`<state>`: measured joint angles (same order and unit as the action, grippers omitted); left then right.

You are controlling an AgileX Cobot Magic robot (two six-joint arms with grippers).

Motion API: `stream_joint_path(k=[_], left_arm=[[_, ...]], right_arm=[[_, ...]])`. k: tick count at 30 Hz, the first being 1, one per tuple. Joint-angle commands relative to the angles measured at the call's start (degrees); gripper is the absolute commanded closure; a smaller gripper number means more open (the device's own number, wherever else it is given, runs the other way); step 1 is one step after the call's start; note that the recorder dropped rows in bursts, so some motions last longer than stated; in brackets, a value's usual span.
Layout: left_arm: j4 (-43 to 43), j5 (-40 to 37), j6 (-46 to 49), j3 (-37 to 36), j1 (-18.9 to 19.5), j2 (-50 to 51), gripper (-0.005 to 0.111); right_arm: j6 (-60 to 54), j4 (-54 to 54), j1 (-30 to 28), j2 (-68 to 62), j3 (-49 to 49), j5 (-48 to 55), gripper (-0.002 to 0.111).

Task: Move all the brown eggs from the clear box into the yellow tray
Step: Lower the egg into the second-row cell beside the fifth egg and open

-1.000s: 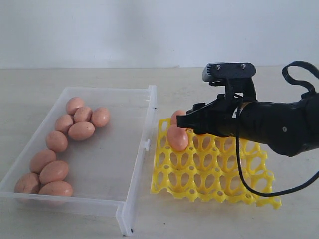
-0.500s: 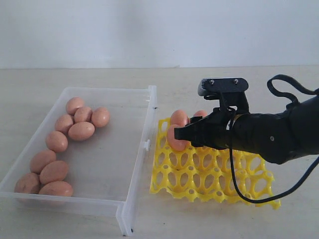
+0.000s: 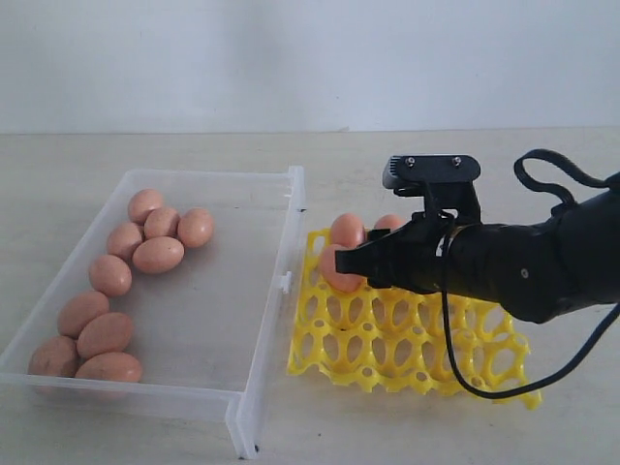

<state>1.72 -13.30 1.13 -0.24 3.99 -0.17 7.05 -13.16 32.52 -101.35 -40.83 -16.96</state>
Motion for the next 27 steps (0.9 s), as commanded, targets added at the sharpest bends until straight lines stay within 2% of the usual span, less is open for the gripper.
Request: stream_joint_path(k=[1, 20, 22, 27], left_arm=[[0.3, 0.0, 0.0, 0.2, 0.0, 0.2, 0.111], [0.3, 0.0, 0.0, 0.2, 0.0, 0.2, 0.111], [0.3, 0.0, 0.0, 0.2, 0.0, 0.2, 0.111], [0.3, 0.0, 0.0, 0.2, 0.0, 0.2, 0.111]], right_arm=[[0.0, 0.7, 1.4, 0.0, 0.2, -1.8, 0.108], [0.6, 0.4, 1.4, -1.9, 0.1, -1.6, 0.107], [0.6, 0.4, 1.4, -1.4, 0.1, -1.6, 0.099], [0.6, 0.2, 1.4, 0.4, 0.1, -0.5, 0.061]])
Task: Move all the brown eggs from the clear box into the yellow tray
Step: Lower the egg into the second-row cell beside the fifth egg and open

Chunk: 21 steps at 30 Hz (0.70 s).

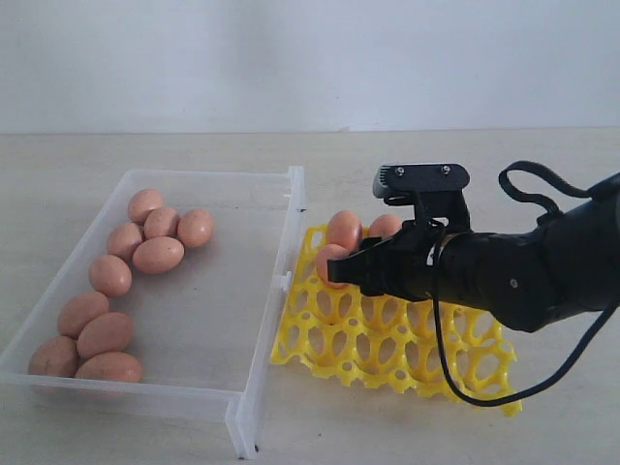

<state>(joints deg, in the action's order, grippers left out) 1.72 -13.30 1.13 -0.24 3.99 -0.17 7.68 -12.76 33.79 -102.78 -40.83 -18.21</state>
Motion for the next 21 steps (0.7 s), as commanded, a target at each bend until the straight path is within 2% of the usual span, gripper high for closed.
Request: stream_joint_path(k=[1, 9, 21], left_arm=[[0.3, 0.0, 0.0, 0.2, 0.0, 0.2, 0.111], [0.3, 0.0, 0.0, 0.2, 0.0, 0.2, 0.111], [0.3, 0.0, 0.0, 0.2, 0.0, 0.2, 0.111]], right_arm=[[0.4, -0.2, 0.1, 2.4, 0.1, 1.5, 0.057], [0.6, -0.2, 0.1, 4.5, 0.1, 3.1, 0.056], [0.6, -0.2, 0.1, 4.4, 0.1, 0.0, 0.056]])
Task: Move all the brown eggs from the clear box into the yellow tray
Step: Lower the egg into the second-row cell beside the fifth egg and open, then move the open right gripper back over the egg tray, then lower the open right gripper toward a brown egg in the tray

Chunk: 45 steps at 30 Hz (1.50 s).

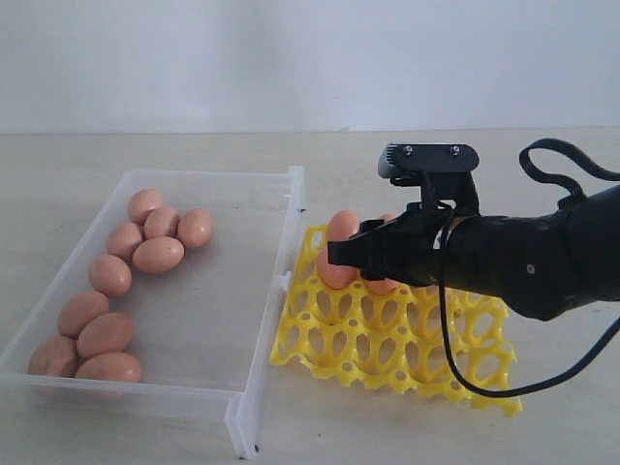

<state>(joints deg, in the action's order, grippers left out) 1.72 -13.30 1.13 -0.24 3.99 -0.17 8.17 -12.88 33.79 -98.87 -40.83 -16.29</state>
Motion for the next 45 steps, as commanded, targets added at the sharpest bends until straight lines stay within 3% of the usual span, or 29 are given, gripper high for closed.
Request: stream_joint_path(k=[1, 12, 15, 22, 27, 29, 34, 38, 45], left_arm=[[0.3, 0.0, 0.0, 0.2, 0.0, 0.2, 0.111], [0.3, 0.0, 0.0, 0.2, 0.0, 0.2, 0.111], [0.3, 0.0, 0.0, 0.2, 0.0, 0.2, 0.111], [0.3, 0.0, 0.0, 0.2, 0.0, 0.2, 0.111], [0.3, 0.0, 0.0, 0.2, 0.0, 0.2, 0.111], [0.3, 0.0, 0.0, 0.2, 0.0, 0.2, 0.111], [0.3, 0.0, 0.0, 0.2, 0.0, 0.2, 0.111], [0.3, 0.0, 0.0, 0.2, 0.0, 0.2, 0.111], [0.3, 0.0, 0.0, 0.2, 0.0, 0.2, 0.111]], right_arm=[[0.1, -0.1, 0.1, 0.4, 0.1, -2.3, 0.056], [0.1, -0.1, 0.1, 4.1, 0.0, -2.8, 0.056], [-0.1, -0.1, 0.1, 7.8, -2.5, 2.7, 0.056], [-20.7, 0.7, 5.2, 8.4, -22.6, 36.9, 0.056], [-24.3, 1.7, 11.5, 3.5, -36.0, 47.4, 0.056], [-25.3, 2.6, 13.5, -0.1, -40.8, 49.9, 0.056], [-30.6, 4.0, 18.5, -19.1, -60.5, 69.6, 0.056], [-32.2, 7.8, 19.4, -27.4, -70.4, 71.6, 0.056], [-33.9, 5.8, 21.1, -28.5, -71.3, 72.1, 0.056]])
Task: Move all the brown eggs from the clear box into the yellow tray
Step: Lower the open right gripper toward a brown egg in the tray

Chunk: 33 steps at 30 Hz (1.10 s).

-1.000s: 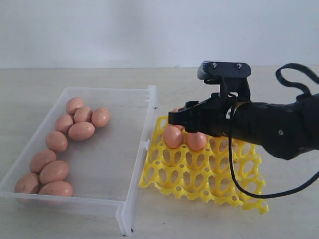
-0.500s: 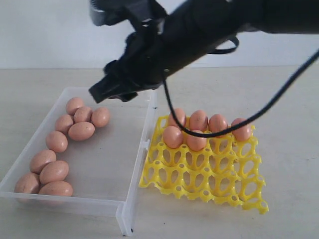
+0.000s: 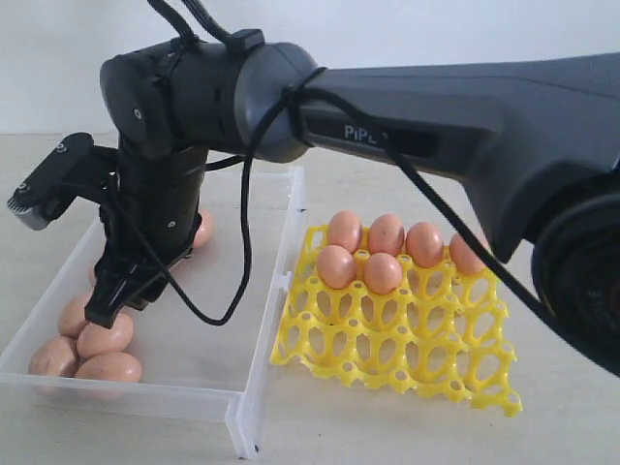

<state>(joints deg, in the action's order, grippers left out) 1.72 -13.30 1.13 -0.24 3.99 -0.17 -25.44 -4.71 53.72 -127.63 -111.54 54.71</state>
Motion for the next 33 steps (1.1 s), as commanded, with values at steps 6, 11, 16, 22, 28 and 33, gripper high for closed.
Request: stream_joint_path(k=[6, 11, 16, 22, 28, 33], left_arm=[[0.3, 0.0, 0.0, 0.2, 0.0, 0.2, 0.111], [0.3, 0.0, 0.0, 0.2, 0.0, 0.2, 0.111], [0.3, 0.0, 0.0, 0.2, 0.0, 0.2, 0.111], [0.3, 0.0, 0.0, 0.2, 0.0, 0.2, 0.111], [0.3, 0.0, 0.0, 0.2, 0.0, 0.2, 0.111], [0.3, 0.0, 0.0, 0.2, 0.0, 0.2, 0.111]], right_arm=[[-2.4, -6.8, 4.0, 0.2, -0.5, -2.6, 0.056], [-1.9, -6.6, 4.0, -1.1, -0.5, -5.6, 0.056], [22.8, -3.5, 3.5, -4.4, -1.2, -6.5, 0.055], [53.4, -4.0, 3.4, -4.9, -1.2, -9.7, 0.055], [73.1, -4.2, 3.4, -4.9, -1.2, -9.3, 0.055], [81.9, -4.8, 3.4, -4.9, -1.1, -8.3, 0.055]])
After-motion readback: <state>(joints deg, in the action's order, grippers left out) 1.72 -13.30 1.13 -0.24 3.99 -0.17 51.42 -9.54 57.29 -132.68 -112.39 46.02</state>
